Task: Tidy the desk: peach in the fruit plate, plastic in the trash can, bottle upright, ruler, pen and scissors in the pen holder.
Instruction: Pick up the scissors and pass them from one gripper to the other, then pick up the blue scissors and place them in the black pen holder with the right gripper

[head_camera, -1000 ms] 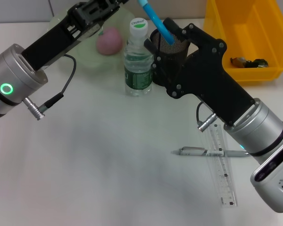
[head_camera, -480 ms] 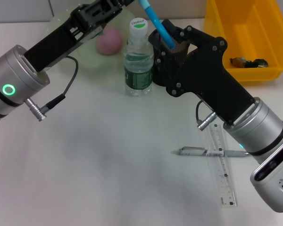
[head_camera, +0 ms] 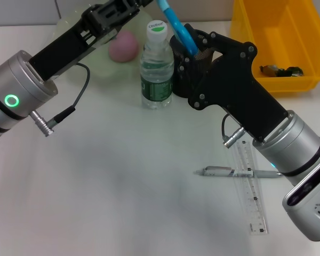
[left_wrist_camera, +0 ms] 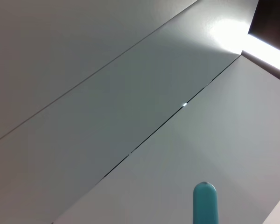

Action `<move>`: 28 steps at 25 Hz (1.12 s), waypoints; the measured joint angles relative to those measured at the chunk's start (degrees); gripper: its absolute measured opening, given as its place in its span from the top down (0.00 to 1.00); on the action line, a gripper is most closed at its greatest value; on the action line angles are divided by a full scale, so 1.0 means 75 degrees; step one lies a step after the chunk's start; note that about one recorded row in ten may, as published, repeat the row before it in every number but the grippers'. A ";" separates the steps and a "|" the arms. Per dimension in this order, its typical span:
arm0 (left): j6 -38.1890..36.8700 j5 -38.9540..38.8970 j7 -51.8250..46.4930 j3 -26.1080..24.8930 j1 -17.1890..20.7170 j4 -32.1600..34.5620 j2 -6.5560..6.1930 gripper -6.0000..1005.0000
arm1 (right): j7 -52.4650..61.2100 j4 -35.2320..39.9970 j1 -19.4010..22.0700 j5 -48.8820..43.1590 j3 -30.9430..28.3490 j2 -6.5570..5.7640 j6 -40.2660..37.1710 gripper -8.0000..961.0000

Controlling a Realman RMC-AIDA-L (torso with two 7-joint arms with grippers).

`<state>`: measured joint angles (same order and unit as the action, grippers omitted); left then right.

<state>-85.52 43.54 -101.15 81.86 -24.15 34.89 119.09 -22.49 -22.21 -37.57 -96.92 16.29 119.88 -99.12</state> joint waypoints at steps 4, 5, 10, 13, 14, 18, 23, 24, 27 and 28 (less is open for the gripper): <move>-0.0003 0.0011 -0.0001 0.0004 0.0000 -0.0013 0.0001 0.77 | -0.0001 0.0010 0.0017 -0.0010 0.0003 0.0001 0.0005 0.86; -0.0013 0.0009 0.0000 0.0004 0.0000 -0.0037 0.0001 0.77 | -0.0001 0.0010 0.0021 -0.0013 0.0004 0.0001 0.0007 0.86; -0.0076 0.0010 0.0000 0.0052 -0.0055 -0.0099 -0.0013 0.77 | -0.0002 0.0008 0.0040 -0.0020 0.0008 0.0001 0.0005 0.86; -0.0083 0.0021 0.0000 0.0094 -0.0071 -0.0099 -0.0024 0.77 | -0.0002 -0.0002 0.0051 -0.0023 0.0008 0.0001 0.0002 0.86; -0.0085 0.0031 0.0003 0.0096 -0.0077 -0.0098 -0.0027 0.77 | -0.0002 -0.0007 0.0054 -0.0024 0.0008 0.0001 0.0002 0.87; -0.0107 0.0047 0.0010 0.0104 -0.0081 -0.0099 -0.0028 0.77 | -0.0002 -0.0016 0.0066 -0.0028 0.0009 0.0001 -0.0003 0.87; -0.0271 0.0114 0.0106 0.0125 -0.0069 -0.0098 -0.0026 0.74 | -0.0002 -0.0020 0.0081 -0.0050 0.0020 0.0002 0.0024 0.87; -0.0271 0.0114 0.0106 0.0125 -0.0069 -0.0098 -0.0026 0.73 | -0.0002 -0.0020 0.0090 -0.0050 0.0020 0.0003 0.0024 0.87; -0.0468 0.0082 0.0200 0.0109 -0.0052 -0.0091 -0.0028 0.65 | -0.0002 -0.0019 0.0141 -0.0050 0.0019 0.0002 -0.0011 0.88; -0.0468 0.0082 0.0200 0.0109 -0.0052 -0.0091 -0.0028 0.62 | -0.0002 -0.0019 0.0141 -0.0050 0.0019 0.0002 -0.0011 0.88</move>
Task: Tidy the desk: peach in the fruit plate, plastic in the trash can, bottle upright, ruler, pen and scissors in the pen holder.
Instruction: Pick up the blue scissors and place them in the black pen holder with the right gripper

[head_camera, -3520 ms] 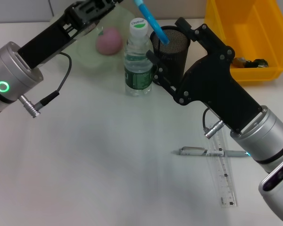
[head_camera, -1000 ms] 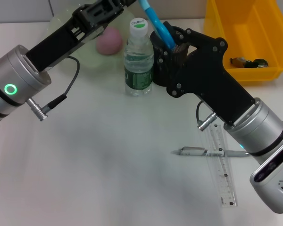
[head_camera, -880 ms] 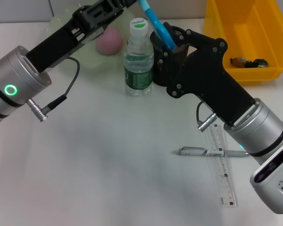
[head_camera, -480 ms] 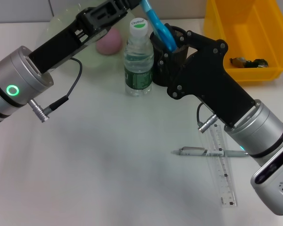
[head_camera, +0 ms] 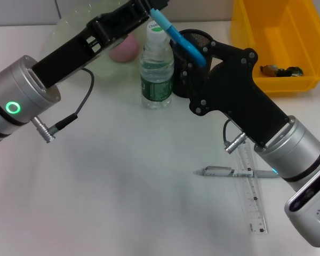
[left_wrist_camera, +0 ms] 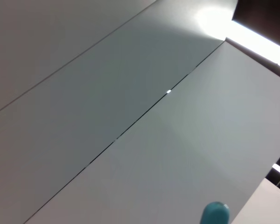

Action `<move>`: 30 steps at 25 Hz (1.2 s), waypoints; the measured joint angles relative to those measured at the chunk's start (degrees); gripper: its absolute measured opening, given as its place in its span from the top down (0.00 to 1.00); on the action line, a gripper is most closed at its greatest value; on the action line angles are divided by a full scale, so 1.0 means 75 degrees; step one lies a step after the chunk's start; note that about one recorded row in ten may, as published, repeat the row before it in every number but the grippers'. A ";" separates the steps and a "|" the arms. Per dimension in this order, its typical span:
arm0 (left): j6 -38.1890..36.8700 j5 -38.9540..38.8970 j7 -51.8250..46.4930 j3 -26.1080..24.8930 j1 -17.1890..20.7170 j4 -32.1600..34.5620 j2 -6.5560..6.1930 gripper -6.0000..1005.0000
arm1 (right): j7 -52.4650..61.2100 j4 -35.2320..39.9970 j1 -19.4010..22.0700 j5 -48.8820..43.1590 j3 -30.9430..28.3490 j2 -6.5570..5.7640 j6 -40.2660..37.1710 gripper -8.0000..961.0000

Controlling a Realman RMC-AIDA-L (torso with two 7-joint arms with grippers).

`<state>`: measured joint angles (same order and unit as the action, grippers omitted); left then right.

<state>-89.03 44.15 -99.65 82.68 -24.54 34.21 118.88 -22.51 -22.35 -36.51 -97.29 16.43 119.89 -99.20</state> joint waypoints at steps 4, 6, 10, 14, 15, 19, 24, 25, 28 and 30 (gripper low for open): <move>-0.0147 -0.0011 0.0015 0.0000 -0.0022 0.0005 -0.0014 0.46 | 0.0000 -0.0002 0.0047 0.0005 -0.0003 -0.0002 -0.0022 0.89; -0.0175 -0.0007 0.0015 0.0003 -0.0027 0.0005 -0.0015 0.44 | -0.0001 -0.0013 0.0082 0.0006 -0.0003 -0.0001 -0.0032 0.90; -0.0212 -0.0018 0.0033 -0.0063 0.0013 0.0004 -0.0021 0.40 | 0.0000 -0.0066 0.0148 0.0014 -0.0007 -0.0002 -0.0042 0.91; -0.0210 -0.0030 0.0036 -0.0220 0.0149 -0.0003 -0.0038 0.37 | 0.0000 -0.0083 0.0244 0.0018 -0.0011 -0.0002 -0.0096 0.91; -0.0210 -0.0027 0.0036 -0.0247 0.0164 -0.0005 -0.0040 0.37 | 0.0000 -0.0086 0.0275 0.0019 -0.0011 -0.0002 -0.0138 0.91; -0.0211 -0.0005 0.0036 -0.0461 0.0304 -0.0012 -0.0042 0.36 | 0.0000 -0.0090 0.0404 0.0023 -0.0012 -0.0002 -0.0357 0.91; -0.0215 0.0002 0.0069 -0.0486 0.0341 -0.0014 -0.0048 0.36 | 0.0000 -0.0091 0.0655 0.0033 -0.0107 -0.0002 -0.0453 0.91; -0.0219 0.0004 0.0096 -0.0488 0.0345 -0.0014 -0.0051 0.36 | 0.0000 -0.0091 0.0655 0.0033 -0.0107 -0.0002 -0.0453 0.91; -0.0226 0.0027 0.0327 -0.0435 0.0351 -0.0015 -0.0071 0.36 | 0.0043 -0.0100 0.0916 0.0037 -0.0369 -0.0002 -0.0710 0.91; -0.0227 0.0105 0.0399 -0.0432 0.0352 -0.0013 -0.0077 0.36 | 0.0060 -0.0101 0.0970 0.0037 -0.0423 -0.0003 -0.0778 0.91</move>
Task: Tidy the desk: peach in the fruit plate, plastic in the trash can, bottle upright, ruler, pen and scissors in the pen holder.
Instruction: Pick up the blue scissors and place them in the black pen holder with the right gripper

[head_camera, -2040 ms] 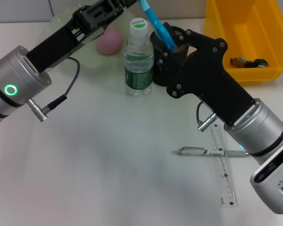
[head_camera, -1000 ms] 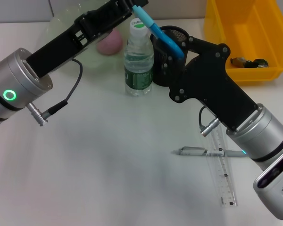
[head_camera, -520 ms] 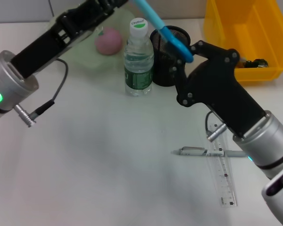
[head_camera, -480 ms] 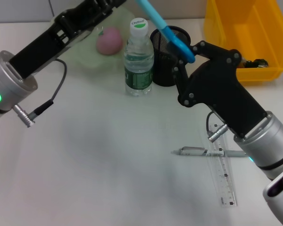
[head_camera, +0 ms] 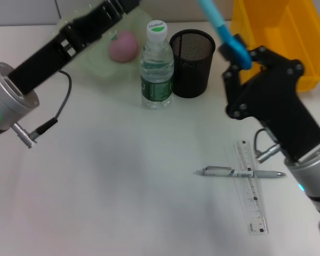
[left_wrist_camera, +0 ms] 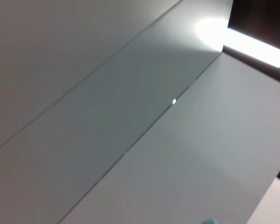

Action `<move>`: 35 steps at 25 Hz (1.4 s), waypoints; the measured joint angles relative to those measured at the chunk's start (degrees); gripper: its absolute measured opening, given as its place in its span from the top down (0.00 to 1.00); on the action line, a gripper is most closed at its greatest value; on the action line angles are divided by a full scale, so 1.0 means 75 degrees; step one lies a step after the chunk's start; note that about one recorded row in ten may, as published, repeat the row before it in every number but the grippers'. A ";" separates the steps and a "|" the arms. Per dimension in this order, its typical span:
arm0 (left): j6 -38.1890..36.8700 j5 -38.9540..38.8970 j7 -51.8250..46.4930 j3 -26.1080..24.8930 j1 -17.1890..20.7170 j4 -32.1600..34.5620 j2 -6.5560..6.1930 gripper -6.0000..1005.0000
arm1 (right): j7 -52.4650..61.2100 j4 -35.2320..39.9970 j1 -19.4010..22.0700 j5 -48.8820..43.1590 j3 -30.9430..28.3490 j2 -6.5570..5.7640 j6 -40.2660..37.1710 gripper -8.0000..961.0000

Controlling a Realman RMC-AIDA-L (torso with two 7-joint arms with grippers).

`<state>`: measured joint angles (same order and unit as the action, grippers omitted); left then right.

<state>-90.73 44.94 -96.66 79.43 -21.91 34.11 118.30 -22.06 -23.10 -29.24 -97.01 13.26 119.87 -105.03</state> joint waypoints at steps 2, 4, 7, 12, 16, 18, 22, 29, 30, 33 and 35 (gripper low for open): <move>0.0014 0.0300 0.0102 -0.0027 -0.0002 0.0048 -0.0013 0.35 | 0.0018 -0.0002 0.0121 -0.0001 -0.0153 -0.0013 -0.0127 0.91; 0.0051 0.0769 0.0197 -0.0059 -0.0046 0.0134 -0.0044 0.35 | 0.0019 -0.0002 0.0201 -0.0001 -0.0237 -0.0028 -0.0193 0.91; 0.0198 0.1621 0.0341 -0.0119 -0.0101 0.0458 -0.0096 0.35 | 0.0023 -0.0002 0.0296 0.0019 -0.0285 -0.0055 -0.0282 0.91; 0.0381 0.3090 0.0394 -0.0524 -0.0029 0.1362 -0.0077 0.35 | 0.0042 -0.0002 0.0357 0.0043 -0.0285 -0.0067 -0.0303 0.91; 0.0470 0.3897 0.0564 -0.0887 0.0184 0.2227 0.0023 0.34 | 0.0273 0.0004 0.0368 0.0046 -0.0282 -0.0069 -0.0241 0.91; 0.0486 0.3903 0.0582 -0.0919 0.0185 0.2268 0.0018 0.34 | 0.0391 0.0013 0.0369 0.0046 -0.0281 -0.0071 -0.0240 0.90; 0.0547 0.4034 0.0595 -0.1165 0.0182 0.2303 0.0009 0.34 | 0.0946 0.0057 0.0375 0.0046 -0.0347 -0.0129 -0.0277 0.90; 0.0578 0.4086 0.0597 -0.1208 0.0185 0.2303 0.0002 0.34 | 0.1207 0.0058 0.0380 0.0045 -0.0395 -0.0257 -0.0321 0.90; 0.0578 0.4086 0.0597 -0.1208 0.0185 0.2303 0.0002 0.34 | 0.1276 0.0058 0.0367 0.0045 -0.0398 -0.0275 -0.0313 0.90; 0.0584 0.4091 0.0598 -0.1237 0.0189 0.2281 0.0001 0.34 | 0.1450 0.0071 0.0314 0.0045 -0.0398 -0.0302 -0.0228 0.90; 0.0603 0.4099 0.0601 -0.1271 0.0191 0.2239 0.0000 0.34 | 0.1515 0.0083 0.0289 0.0044 -0.0406 -0.0319 -0.0184 0.90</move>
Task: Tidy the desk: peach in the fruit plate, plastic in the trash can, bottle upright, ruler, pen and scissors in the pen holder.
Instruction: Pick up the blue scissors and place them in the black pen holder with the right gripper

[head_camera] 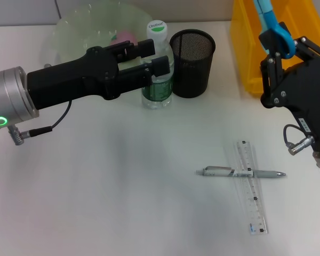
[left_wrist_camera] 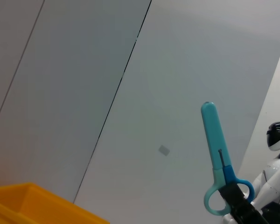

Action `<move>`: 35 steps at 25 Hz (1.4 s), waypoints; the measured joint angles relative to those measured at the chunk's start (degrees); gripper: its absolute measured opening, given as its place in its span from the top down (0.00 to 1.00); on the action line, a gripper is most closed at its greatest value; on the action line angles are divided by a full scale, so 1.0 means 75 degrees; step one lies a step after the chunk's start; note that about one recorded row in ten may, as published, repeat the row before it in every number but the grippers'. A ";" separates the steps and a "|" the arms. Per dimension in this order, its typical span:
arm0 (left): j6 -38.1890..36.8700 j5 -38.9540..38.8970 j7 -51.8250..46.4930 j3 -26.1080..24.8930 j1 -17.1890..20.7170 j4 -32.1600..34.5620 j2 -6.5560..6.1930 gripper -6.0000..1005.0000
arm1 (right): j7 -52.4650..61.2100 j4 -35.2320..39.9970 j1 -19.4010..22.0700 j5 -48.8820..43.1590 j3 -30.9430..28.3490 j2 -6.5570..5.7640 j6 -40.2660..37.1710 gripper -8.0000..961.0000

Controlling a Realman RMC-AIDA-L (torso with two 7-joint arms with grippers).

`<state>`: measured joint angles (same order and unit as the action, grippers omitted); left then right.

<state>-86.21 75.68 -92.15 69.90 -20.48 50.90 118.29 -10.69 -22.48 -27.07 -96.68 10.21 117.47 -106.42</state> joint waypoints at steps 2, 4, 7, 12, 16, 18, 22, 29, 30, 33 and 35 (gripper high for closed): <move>0.0000 0.0000 0.0000 0.0000 0.0000 0.0000 0.0000 0.34 | 0.0093 -0.0014 -0.0008 0.0000 -0.0044 -0.0057 0.0012 0.90; 0.0000 0.0001 -0.0002 -0.0002 -0.0006 0.0000 0.0000 0.34 | 0.0343 -0.0020 -0.0017 -0.0001 -0.0063 -0.0125 0.0014 0.90; 0.0029 0.0007 -0.0027 -0.0004 -0.0046 -0.0001 0.0000 0.34 | 0.0959 -0.0008 -0.0066 -0.0001 -0.0063 -0.0305 0.0017 0.90; 0.0078 0.0011 -0.0050 -0.0004 -0.0063 -0.0009 0.0001 0.34 | 0.2160 0.0168 -0.0191 -0.0061 -0.0002 -0.0629 0.0025 0.90; 0.0123 0.0011 -0.0066 0.0001 -0.0067 -0.0016 0.0001 0.34 | 0.3436 0.0717 -0.0345 -0.0159 0.0102 -0.0771 0.0069 0.90; 0.0157 0.0011 -0.0074 0.0022 -0.0070 -0.0016 0.0001 0.34 | 0.4971 0.1785 -0.0454 -0.0488 0.0157 -0.0730 0.0132 0.90; 0.0176 0.0012 -0.0076 0.0039 -0.0071 -0.0016 0.0001 0.34 | 0.7479 0.4548 -0.0515 -0.0991 0.0211 -0.0071 0.0180 0.89; 0.0257 0.0010 -0.0076 0.0052 -0.0100 -0.0051 0.0005 0.34 | 1.0364 0.7672 -0.0456 -0.1046 0.0772 0.0229 0.0260 0.89; 0.0261 0.0010 -0.0075 0.0067 -0.0112 -0.0068 0.0007 0.34 | 1.0594 0.7889 -0.0428 -0.1057 0.0819 0.0238 0.0277 0.89; 0.0268 0.0010 -0.0071 0.0087 -0.0161 -0.0131 0.0008 0.34 | 1.1458 0.8644 -0.0317 -0.1066 0.1192 0.0252 0.0346 0.89; 0.0267 0.0010 -0.0071 0.0084 -0.0162 -0.0134 0.0007 0.34 | 1.1686 0.8776 -0.0312 -0.1067 0.1268 0.0227 0.0353 0.89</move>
<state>-84.21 75.76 -92.69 70.53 -21.69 49.90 118.35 76.96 43.34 -29.41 -104.68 19.72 119.17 -103.77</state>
